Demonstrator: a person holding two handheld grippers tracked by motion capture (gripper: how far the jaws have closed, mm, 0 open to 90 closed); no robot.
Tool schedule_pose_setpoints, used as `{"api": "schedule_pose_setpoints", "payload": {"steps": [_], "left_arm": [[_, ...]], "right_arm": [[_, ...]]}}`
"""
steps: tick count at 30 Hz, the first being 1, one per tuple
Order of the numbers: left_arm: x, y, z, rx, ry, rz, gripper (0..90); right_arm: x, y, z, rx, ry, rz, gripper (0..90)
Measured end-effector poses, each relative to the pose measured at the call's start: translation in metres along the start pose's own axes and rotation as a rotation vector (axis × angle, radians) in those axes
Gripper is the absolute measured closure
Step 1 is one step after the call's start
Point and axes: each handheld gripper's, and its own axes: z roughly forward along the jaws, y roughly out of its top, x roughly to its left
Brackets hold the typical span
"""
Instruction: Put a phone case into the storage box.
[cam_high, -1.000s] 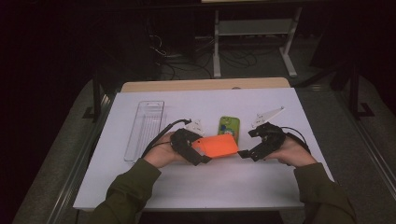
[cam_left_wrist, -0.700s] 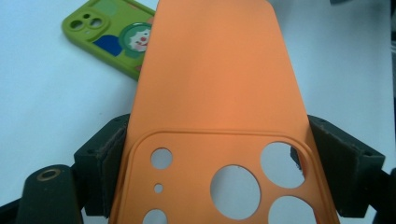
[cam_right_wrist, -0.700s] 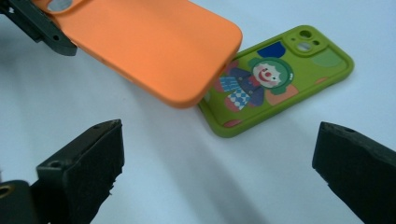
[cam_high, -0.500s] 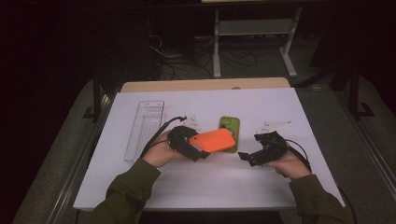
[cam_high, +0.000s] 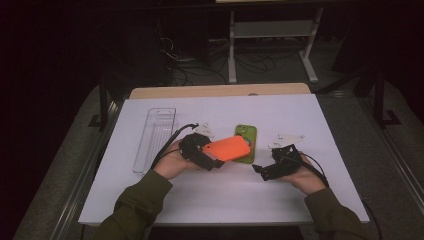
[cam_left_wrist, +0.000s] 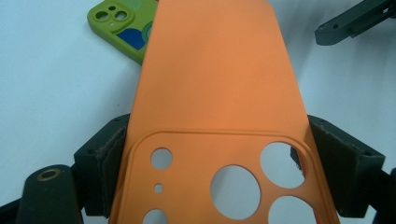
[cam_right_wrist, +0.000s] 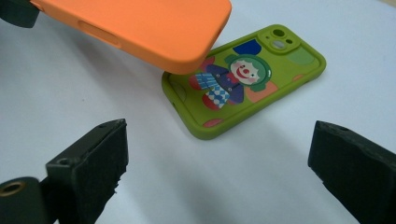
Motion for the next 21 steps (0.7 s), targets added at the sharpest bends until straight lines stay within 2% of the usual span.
{"api": "schedule_pose_setpoints", "payload": {"steps": [6,7,9,13,14,18,21], "left_arm": [[0.0008,-0.0007,0.0007,0.008,-0.002,-0.001,15.9],[0.0022,-0.0007,0.0000,0.022,-0.003,0.015,15.9],[0.0006,-0.0012,0.0020,0.007,-0.006,-0.005,15.9],[0.0005,-0.0012,0.0027,0.013,-0.010,0.002,15.9],[0.0013,-0.0011,0.0021,0.023,-0.010,0.015,15.9],[-0.0004,-0.0011,0.0035,0.012,-0.013,0.000,15.9],[-0.0002,-0.0007,0.0034,0.019,-0.012,0.008,16.0]], "right_arm": [[-0.0002,-0.0010,0.0010,-0.006,-0.031,-0.053,3.6],[-0.0008,-0.0011,0.0007,-0.005,-0.033,-0.071,3.5],[-0.0002,-0.0012,0.0013,-0.009,-0.040,-0.080,3.3],[0.0007,-0.0011,0.0019,-0.008,-0.061,-0.102,3.2],[0.0011,-0.0008,0.0021,-0.013,-0.065,-0.111,3.2],[0.0037,0.0011,0.0014,-0.014,-0.081,-0.142,3.1],[0.0045,0.0015,0.0008,-0.022,-0.086,-0.148,3.1]]}}
